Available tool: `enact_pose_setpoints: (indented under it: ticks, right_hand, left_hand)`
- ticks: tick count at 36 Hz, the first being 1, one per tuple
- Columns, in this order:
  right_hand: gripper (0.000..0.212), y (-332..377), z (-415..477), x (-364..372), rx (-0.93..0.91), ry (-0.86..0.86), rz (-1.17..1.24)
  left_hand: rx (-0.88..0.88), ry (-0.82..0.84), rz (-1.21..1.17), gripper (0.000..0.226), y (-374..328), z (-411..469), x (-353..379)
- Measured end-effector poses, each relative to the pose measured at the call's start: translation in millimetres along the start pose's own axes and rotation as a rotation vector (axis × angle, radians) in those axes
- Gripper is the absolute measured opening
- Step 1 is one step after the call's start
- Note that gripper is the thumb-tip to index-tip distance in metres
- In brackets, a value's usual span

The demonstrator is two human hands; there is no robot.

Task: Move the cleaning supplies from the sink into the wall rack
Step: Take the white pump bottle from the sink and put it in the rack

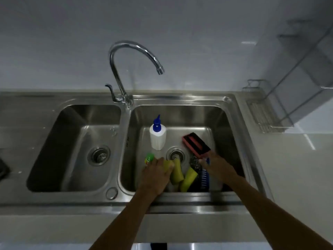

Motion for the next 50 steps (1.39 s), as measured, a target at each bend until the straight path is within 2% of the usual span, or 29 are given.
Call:
enact_pose_setpoints:
  ticks: [4, 8, 10, 13, 15, 17, 19, 25, 41, 45, 50]
  right_hand:
    - [0.055, 11, 26, 17, -0.036, -0.031, -0.097]
    - [0.088, 50, 55, 43, -0.086, -0.066, -0.035]
    - [0.096, 72, 71, 58, -0.094, -0.071, 0.052]
    - [0.115, 103, 94, 75, -0.072, -0.081, 0.273]
    - [0.127, 113, 108, 89, -0.072, -0.090, 0.295]
    - [0.133, 118, 119, 102, -0.083, -0.086, 0.292]
    - [0.130, 120, 124, 112, -0.098, -0.078, 0.333]
    - [0.099, 115, 129, 124, -0.160, -0.165, 0.476]
    - [0.094, 97, 111, 109, -0.194, -0.291, 0.402]
    - [0.090, 98, 104, 80, -0.234, -0.293, 0.401]
    - [0.089, 112, 96, -10, -0.279, -0.346, 0.367]
  left_hand:
    - [0.002, -0.262, 0.031, 0.056, 17, 5, 6]
    - [0.013, -0.442, 0.065, 0.040, 30, 6, 5]
    - [-0.018, -0.428, 0.096, 0.049, 35, 2, 6]
    - [-0.113, -0.327, 0.182, 0.079, 41, -11, 13]
    - [-0.161, -0.247, 0.179, 0.098, 45, -16, 17]
    - [-0.163, -0.197, 0.156, 0.104, 49, -14, 21]
    - [-0.133, -0.178, 0.172, 0.105, 50, -9, 22]
    - [-0.129, -0.138, 0.170, 0.104, 53, -7, 25]
    - [-0.107, -0.118, 0.179, 0.103, 52, -9, 25]
    - [-0.108, -0.096, 0.183, 0.107, 50, -7, 19]
    - [-0.067, -0.185, 0.088, 0.109, 3, 25, -28]
Point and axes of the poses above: each hand's wrist, its own z-axis towards the middle knuckle, its own x-axis out of the palm, y = z × x, the point moved 1 cm from there along z, towards the middle knuckle, and after that the axes turned 12 degrees about -y, right-handed, at the moved point
